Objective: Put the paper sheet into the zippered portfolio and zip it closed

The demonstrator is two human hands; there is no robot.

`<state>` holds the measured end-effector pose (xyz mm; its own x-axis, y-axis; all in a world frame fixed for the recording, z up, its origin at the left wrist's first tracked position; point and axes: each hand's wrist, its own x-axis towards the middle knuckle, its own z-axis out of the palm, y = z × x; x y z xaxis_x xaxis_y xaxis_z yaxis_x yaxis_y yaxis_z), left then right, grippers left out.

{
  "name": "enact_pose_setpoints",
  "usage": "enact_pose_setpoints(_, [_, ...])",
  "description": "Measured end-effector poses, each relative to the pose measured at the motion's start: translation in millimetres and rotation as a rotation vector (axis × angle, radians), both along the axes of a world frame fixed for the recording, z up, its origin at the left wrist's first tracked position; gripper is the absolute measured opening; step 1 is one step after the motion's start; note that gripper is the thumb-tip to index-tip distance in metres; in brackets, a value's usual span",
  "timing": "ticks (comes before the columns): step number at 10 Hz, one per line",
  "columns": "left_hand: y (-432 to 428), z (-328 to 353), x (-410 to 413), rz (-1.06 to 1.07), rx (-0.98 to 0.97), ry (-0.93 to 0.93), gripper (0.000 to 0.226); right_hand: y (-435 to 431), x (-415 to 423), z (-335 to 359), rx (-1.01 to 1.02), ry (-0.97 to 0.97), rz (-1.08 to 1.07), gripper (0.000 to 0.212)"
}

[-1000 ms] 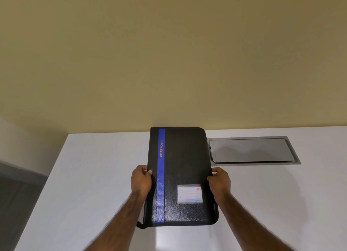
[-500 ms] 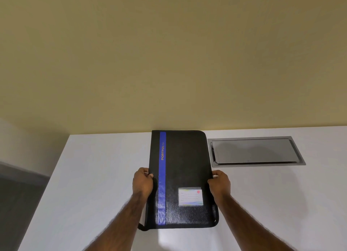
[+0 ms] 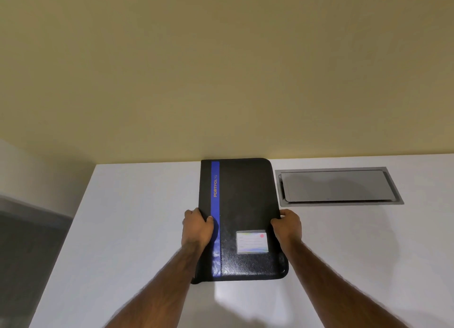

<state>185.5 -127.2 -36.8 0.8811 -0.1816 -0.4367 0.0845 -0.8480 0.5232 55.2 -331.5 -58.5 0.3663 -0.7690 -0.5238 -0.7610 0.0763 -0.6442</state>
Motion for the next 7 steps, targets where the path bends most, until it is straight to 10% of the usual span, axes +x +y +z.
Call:
enact_pose_setpoints(4, [20.5, -35.2, -52.5, -0.578, 0.263, -0.295, 0.069, 52.5, -15.5, -5.0, -0.527, 0.263, 0.738, 0.074])
enact_pose_setpoints(7, [21.0, -19.6, -48.5, -0.610, 0.314, -0.323, 0.074, 51.3, -16.6, -5.1, -0.655, 0.276, 0.803, 0.084])
